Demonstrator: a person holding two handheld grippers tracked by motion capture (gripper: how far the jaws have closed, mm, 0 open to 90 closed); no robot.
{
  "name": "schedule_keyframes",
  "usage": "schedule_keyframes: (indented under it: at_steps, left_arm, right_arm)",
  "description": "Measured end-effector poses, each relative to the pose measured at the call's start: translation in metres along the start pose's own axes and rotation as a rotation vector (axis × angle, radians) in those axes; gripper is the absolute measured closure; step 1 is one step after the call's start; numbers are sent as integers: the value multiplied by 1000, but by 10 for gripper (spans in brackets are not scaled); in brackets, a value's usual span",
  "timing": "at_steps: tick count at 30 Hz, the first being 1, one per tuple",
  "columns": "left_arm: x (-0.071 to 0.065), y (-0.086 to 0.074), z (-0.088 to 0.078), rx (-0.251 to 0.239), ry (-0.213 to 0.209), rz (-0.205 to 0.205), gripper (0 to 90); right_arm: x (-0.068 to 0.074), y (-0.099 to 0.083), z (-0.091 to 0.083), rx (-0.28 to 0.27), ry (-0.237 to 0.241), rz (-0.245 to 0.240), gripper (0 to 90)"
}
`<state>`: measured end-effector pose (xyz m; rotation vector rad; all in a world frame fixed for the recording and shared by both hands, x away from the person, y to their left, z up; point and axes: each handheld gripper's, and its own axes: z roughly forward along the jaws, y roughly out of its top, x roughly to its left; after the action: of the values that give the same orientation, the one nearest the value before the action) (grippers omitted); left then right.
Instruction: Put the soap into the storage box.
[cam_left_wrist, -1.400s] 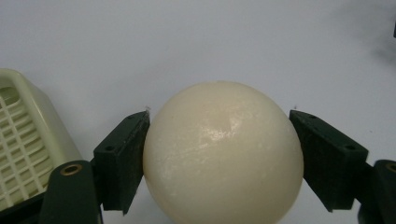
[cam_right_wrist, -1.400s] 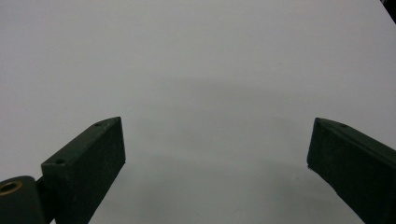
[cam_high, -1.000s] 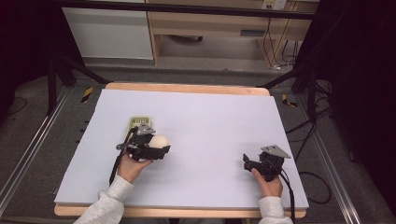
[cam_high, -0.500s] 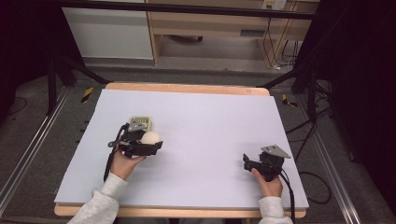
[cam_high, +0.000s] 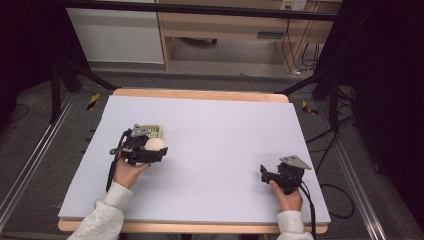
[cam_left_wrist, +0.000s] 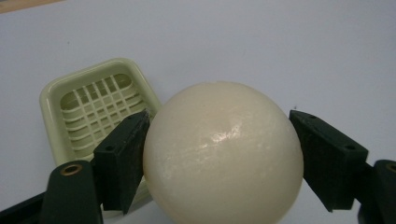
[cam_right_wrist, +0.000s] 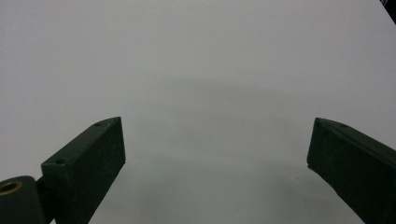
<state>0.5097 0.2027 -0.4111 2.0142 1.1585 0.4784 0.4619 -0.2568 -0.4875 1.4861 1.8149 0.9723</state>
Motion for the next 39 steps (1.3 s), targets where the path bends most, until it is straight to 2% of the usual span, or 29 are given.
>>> schedule_keyframes:
  at_steps: [19, 36, 39]
  left_arm:
    - [14, 5, 8, 17, 27, -16, 227]
    - [27, 7, 17, 19, 44, -61, 227]
    - [29, 8, 17, 25, 50, -57, 227]
  right_arm:
    - [0, 0, 0, 0, 1, 0, 46]
    - [0, 0, 0, -2, -1, 1, 47]
    - [0, 0, 0, -2, 0, 1, 46]
